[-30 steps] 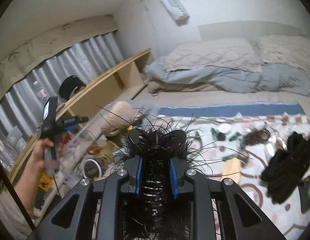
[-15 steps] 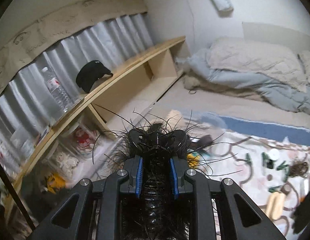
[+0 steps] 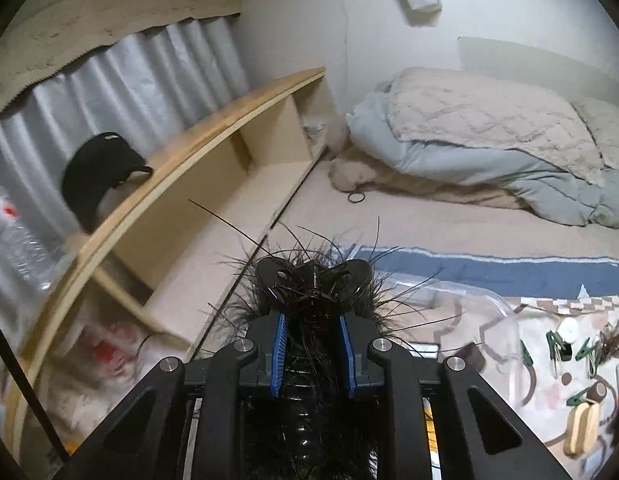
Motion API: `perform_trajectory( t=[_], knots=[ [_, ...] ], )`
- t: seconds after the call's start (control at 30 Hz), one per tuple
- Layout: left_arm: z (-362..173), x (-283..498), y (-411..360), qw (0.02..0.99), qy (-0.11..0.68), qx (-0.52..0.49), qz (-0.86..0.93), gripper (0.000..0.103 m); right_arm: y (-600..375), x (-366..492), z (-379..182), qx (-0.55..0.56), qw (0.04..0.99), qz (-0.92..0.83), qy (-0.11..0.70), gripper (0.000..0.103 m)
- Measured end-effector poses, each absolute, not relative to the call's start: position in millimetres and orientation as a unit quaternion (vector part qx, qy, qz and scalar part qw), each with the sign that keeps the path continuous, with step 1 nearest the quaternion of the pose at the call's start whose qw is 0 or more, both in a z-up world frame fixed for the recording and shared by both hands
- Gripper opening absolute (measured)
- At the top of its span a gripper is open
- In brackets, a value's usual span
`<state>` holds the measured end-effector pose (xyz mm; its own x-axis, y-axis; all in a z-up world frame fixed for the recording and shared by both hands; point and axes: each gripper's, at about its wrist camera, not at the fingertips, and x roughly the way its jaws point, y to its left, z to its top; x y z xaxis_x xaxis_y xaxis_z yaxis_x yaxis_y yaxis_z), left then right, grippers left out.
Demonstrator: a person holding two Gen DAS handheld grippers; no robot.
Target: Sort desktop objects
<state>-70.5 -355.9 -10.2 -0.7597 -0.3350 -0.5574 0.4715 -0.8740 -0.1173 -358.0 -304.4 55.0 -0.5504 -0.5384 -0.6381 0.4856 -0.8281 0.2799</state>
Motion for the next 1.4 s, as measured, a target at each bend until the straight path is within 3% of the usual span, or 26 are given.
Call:
perform_trajectory(
  t=[0.17,0.3,0.43,0.47,0.57,0.6,0.9,0.93,1.0,1.2,1.3,1.4],
  knots=[
    [-8,-63,-355,0.236,0.098,0.267,-0.929,0.084,-334,-366,25,0.372,0.247,-0.894,-0.027,0.024],
    [-9,-60,-355,0.230,0.101,0.269,-0.930,0.084,-339,-375,-6,0.386,0.164,-0.908,0.023,0.024],
    [-7,-57,-353,0.223,0.103,0.262,-0.933,0.084,-336,-381,-30,0.422,0.142,-0.892,0.070,0.026],
    [-6,-56,-352,0.222,0.104,0.260,-0.934,0.084,-332,-379,-29,0.420,0.141,-0.894,0.068,0.030],
    [-4,-54,-350,0.215,0.109,0.259,-0.935,0.084,-326,-372,-14,0.401,0.145,-0.902,0.069,0.074],
    [-4,-53,-349,0.216,0.109,0.259,-0.935,0.084,-325,-367,-7,0.392,0.158,-0.904,0.067,0.076],
    [6,-44,-344,0.219,0.120,0.254,-0.934,0.084,-313,-330,38,0.353,0.285,-0.890,0.042,0.077],
    [7,-43,-343,0.221,0.119,0.255,-0.934,0.084,-307,-325,42,0.352,0.306,-0.884,0.038,0.078],
    [11,-40,-339,0.220,0.116,0.254,-0.935,0.084,-298,-318,48,0.349,0.326,-0.878,0.035,0.092],
    [23,-36,-327,0.220,0.111,0.251,-0.936,0.085,-272,-293,63,0.317,0.346,-0.881,0.066,0.095],
    [29,-34,-321,0.223,0.113,0.245,-0.937,0.103,-254,-280,72,0.302,0.350,-0.884,0.070,0.103],
    [35,-33,-314,0.227,0.108,0.245,-0.937,0.103,-240,-272,78,0.291,0.352,-0.886,0.076,0.103]
  ],
)
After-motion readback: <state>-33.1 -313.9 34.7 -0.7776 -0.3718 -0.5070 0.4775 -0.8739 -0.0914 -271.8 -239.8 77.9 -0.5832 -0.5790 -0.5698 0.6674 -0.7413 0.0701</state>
